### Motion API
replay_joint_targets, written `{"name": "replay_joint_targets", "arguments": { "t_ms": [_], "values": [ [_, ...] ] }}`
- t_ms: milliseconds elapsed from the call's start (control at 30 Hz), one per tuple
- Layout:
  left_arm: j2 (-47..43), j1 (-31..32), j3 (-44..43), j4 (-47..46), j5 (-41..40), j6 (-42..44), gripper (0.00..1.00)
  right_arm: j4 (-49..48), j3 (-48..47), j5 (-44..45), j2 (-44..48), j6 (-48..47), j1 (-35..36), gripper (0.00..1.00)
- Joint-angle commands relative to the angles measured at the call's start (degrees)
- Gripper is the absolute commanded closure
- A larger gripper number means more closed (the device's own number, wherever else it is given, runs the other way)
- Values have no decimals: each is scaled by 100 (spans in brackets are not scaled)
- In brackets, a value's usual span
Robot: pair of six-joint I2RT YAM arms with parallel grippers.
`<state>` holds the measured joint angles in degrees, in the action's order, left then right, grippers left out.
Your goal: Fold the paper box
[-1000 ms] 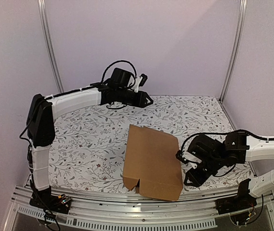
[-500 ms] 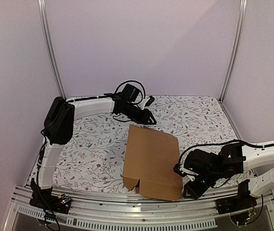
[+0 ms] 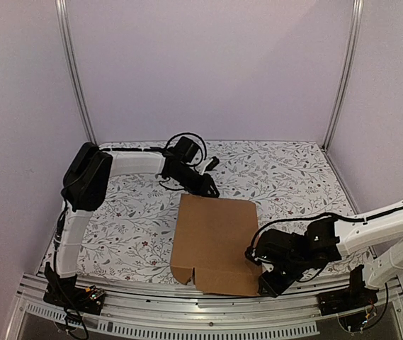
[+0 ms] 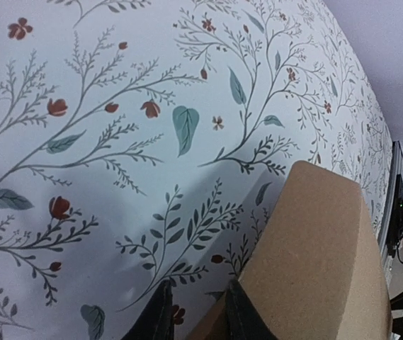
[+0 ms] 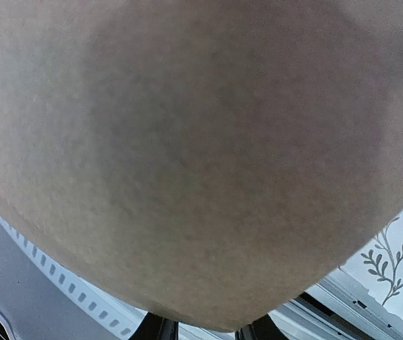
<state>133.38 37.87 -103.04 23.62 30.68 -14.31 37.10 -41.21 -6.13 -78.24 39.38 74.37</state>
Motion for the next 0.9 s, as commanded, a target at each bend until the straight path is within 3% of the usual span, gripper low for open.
{"name": "replay_joint_targets", "arguments": {
  "t_ms": [0, 200, 500, 867],
  "values": [
    [-292, -192, 495, -157, 46, 53, 77, -141, -323, 567, -131, 153, 28, 71],
    [-603, -316, 1112, -354, 1, 14, 79, -208, -661, 963, -491, 25, -50, 71],
    [-1052, -587, 1983, -671, -341, -296, 83, -392, -909, 891, -852, -204, -335, 72],
    [-1723, -796, 3010, -1110, -915, -722, 86, -68, -996, 1052, -671, -437, -636, 71]
  ]
}}
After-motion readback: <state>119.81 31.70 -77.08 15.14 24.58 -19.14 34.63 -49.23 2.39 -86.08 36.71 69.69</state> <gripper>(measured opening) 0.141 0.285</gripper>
